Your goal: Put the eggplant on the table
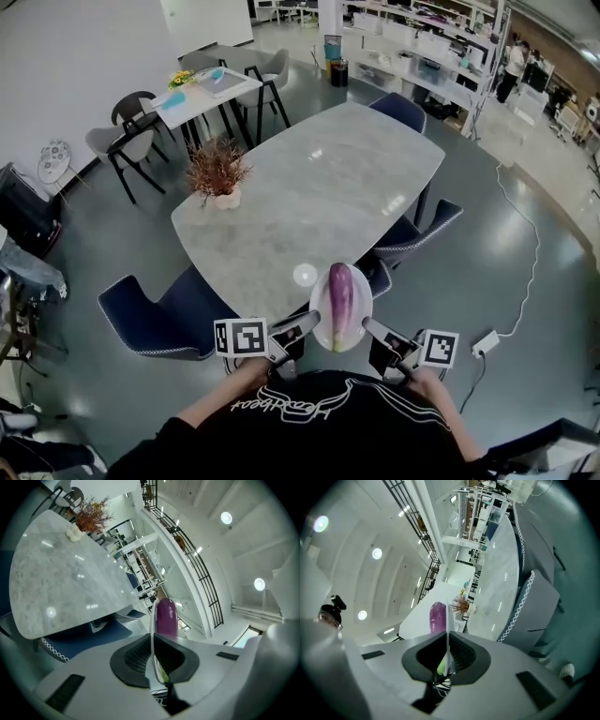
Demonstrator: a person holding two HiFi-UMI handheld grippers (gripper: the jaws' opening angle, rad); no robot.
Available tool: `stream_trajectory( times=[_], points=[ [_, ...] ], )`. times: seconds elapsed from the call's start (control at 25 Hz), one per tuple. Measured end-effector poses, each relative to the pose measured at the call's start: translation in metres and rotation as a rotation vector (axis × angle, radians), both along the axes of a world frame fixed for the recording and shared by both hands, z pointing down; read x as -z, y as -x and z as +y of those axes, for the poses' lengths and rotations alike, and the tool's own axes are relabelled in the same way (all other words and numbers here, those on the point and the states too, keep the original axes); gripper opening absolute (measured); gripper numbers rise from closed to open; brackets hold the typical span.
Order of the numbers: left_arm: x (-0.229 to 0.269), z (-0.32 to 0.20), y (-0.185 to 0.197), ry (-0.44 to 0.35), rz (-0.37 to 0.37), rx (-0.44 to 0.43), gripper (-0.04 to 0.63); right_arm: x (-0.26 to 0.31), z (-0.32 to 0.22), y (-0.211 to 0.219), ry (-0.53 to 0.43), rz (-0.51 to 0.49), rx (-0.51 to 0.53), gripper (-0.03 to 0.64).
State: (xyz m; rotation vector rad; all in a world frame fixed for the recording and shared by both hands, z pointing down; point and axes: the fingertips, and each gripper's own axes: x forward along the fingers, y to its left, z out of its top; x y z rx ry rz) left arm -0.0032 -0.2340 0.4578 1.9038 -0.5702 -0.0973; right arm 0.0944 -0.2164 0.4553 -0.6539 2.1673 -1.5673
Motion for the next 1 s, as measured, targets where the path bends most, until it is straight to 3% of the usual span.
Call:
stream_trajectory(
  times=[0.4,1.0],
  points=[
    [0.011,-0.034,0.01,-0.038,-0.003,0.013,0.026,0.011,-0.033,0.011,-0.021,0.008,0.014,0.018],
    [-0.014,-0.124,0.005,0.022,-0.039,0.092,0.026,-0.019,-0.131,0.005,0.04,-0.012,0.077,0.018]
  ],
)
